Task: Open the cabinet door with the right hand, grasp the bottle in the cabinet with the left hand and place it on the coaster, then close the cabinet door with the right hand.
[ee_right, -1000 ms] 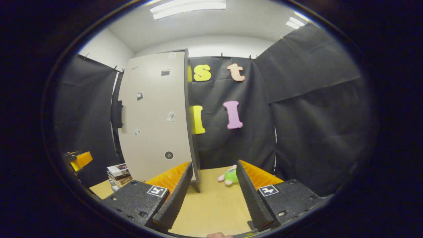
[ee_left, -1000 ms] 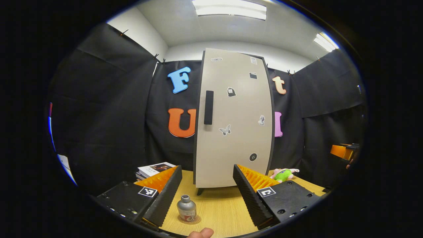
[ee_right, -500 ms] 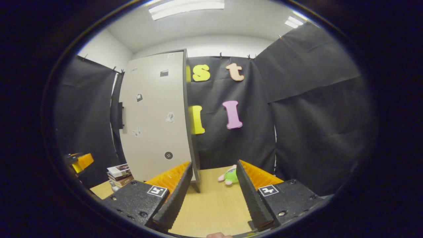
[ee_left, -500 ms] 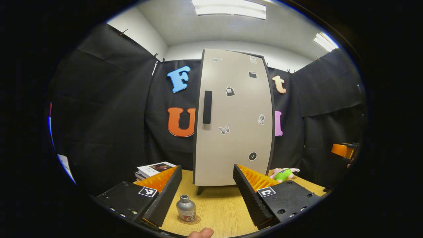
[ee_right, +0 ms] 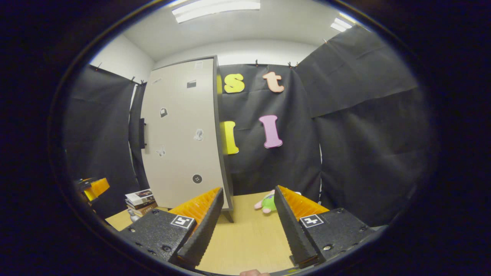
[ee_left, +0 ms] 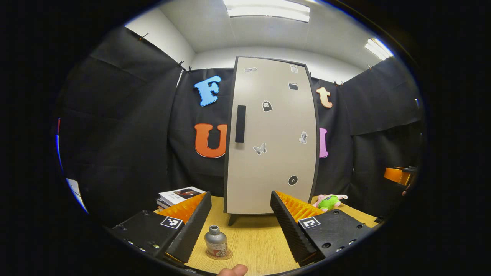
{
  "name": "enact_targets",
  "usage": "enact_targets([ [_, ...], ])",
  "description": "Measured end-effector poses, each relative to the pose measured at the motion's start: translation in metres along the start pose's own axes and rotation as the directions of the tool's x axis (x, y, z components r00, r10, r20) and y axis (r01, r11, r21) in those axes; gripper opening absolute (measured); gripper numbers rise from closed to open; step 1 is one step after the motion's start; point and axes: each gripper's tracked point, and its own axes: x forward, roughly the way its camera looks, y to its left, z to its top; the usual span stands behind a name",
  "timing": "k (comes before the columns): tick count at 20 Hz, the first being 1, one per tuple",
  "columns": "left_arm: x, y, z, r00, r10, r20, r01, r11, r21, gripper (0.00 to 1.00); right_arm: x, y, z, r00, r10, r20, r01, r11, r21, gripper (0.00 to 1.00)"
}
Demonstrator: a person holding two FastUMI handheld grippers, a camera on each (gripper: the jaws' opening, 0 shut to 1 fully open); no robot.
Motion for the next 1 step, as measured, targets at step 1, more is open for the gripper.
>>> enact_targets([
  [1, -0.0002, 0.0005, 0.0001, 1.000, -0.001, 0.001, 0.001, 1.000, 0.001, 0.94, -0.0006, 0.0000, 0.0005, 1.000, 0.001, 0.000, -0.001, 1.000, 0.000, 0.86],
])
